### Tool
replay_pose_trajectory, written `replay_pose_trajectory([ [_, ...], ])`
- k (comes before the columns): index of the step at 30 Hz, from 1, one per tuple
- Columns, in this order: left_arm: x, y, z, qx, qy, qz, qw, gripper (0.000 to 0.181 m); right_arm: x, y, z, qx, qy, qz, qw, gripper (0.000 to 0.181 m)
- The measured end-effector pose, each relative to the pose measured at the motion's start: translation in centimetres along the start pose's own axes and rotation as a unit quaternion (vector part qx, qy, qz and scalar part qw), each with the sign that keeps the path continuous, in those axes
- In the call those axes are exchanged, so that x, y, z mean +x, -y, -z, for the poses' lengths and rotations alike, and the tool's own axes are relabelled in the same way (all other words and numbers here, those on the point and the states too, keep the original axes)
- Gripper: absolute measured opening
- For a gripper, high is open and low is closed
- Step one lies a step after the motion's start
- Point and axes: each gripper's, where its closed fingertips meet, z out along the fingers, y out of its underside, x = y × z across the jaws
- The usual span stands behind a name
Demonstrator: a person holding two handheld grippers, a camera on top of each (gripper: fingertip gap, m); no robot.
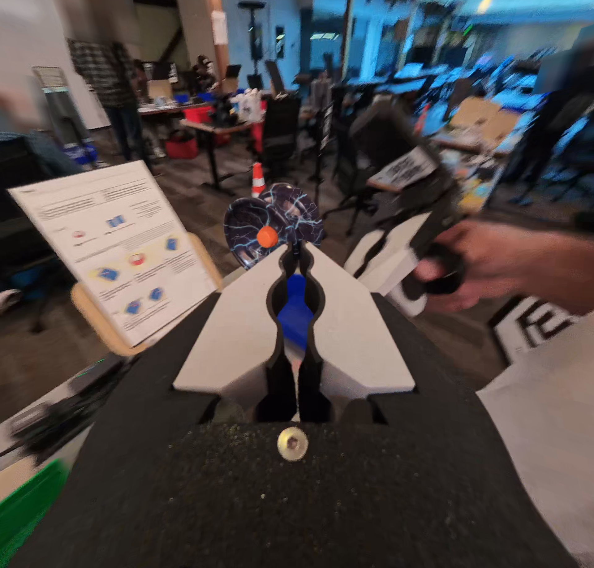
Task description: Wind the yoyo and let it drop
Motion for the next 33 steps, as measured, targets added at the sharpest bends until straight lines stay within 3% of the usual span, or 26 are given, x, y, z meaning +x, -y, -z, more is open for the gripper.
replay_pose_trajectory([
  [4,3.7,1.8,0.6,0.059,-0.099,0.065,0.991,0.0,1.6,1.1,0.9,0.087,0.076,-0.082,0.99,0.0],
  [7,5.5,0.6,1.5,0.042,-0.141,0.049,0.988,0.0,1.6,3.4,3.2,0.133,0.143,-0.11,0.975,0.0],
  [12,6.6,0.0,3.7,0.031,-0.199,0.017,0.979,0.0,-0.3,1.8,3.0,0.007,0.145,-0.035,0.989,0.0],
  [16,4.9,3.4,5.1,0.083,-0.204,0.071,0.973,0.0,-2.6,-1.1,2.6,-0.072,0.161,0.082,0.981,0.0],
  [21,4.2,8.0,5.8,0.14,-0.203,0.104,0.964,0.0,-0.5,-3.1,-0.6,-0.084,0.075,0.164,0.98,0.0],
  [26,5.0,9.6,6.7,0.155,-0.208,0.091,0.961,0.0,2.7,-4.7,-2.3,-0.06,0.021,0.2,0.978,0.0],
  [29,5.8,8.7,7.5,0.14,-0.234,0.085,0.958,0.0,4.8,-5.0,-1.3,-0.057,0.007,0.171,0.984,0.0],
  [33,9.3,3.5,8.3,0.038,-0.307,0.042,0.95,0.0,6.5,-3.3,1.4,-0.062,0.014,0.081,0.995,0.0],
])
